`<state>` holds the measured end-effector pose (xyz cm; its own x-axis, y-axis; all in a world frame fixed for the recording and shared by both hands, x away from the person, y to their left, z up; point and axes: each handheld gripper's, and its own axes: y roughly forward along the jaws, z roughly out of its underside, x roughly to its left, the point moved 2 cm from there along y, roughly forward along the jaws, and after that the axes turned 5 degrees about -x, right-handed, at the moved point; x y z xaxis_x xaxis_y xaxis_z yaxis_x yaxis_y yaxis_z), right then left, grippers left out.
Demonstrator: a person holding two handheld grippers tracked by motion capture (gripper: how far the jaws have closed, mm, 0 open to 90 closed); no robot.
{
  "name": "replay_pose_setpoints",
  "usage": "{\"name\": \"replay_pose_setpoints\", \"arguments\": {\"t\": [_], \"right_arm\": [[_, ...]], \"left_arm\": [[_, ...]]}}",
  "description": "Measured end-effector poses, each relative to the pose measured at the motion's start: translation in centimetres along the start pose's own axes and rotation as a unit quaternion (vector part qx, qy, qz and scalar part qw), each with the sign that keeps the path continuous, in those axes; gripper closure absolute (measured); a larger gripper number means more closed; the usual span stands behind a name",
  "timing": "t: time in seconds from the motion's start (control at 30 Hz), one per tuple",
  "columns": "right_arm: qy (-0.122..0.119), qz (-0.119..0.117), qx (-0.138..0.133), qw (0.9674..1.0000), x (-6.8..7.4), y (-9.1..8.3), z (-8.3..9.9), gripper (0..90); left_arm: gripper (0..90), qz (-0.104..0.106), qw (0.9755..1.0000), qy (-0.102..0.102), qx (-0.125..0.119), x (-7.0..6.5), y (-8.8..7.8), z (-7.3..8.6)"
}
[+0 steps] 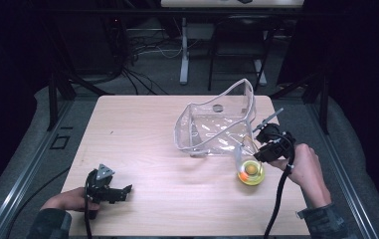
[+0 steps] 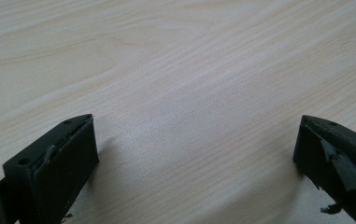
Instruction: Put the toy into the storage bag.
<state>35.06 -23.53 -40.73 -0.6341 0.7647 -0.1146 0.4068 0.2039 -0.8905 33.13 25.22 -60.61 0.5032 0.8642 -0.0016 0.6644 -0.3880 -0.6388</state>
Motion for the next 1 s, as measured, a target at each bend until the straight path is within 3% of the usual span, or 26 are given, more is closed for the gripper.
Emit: {"name": "replay_pose_setpoints", "arguments": {"t": [0.2,0.27,0.7,1.0], "right_arm": [[-0.001,-0.008,0.014,0.9999,-0.07,0.48,-0.08,79.7],[-0.007,-0.011,0.024,0.9996,0.10,0.87,-0.06,87.5],[-0.014,-0.005,0.014,0.9998,0.15,0.58,-0.09,88.2],[-0.009,-0.018,0.019,0.9996,0.26,0.14,0.04,88.2]], "left_arm": [[0.0,0.000,1.0000,0.000,0.000,0.00,0.00,0.00],[0.0,-0.001,1.0000,0.000,0.000,0.00,0.00,0.00],[0.0,-0.001,1.0000,0.000,-0.001,-0.01,0.01,0.01],[0.0,-0.001,1.0000,-0.001,-0.001,-0.02,0.01,0.01]]}}
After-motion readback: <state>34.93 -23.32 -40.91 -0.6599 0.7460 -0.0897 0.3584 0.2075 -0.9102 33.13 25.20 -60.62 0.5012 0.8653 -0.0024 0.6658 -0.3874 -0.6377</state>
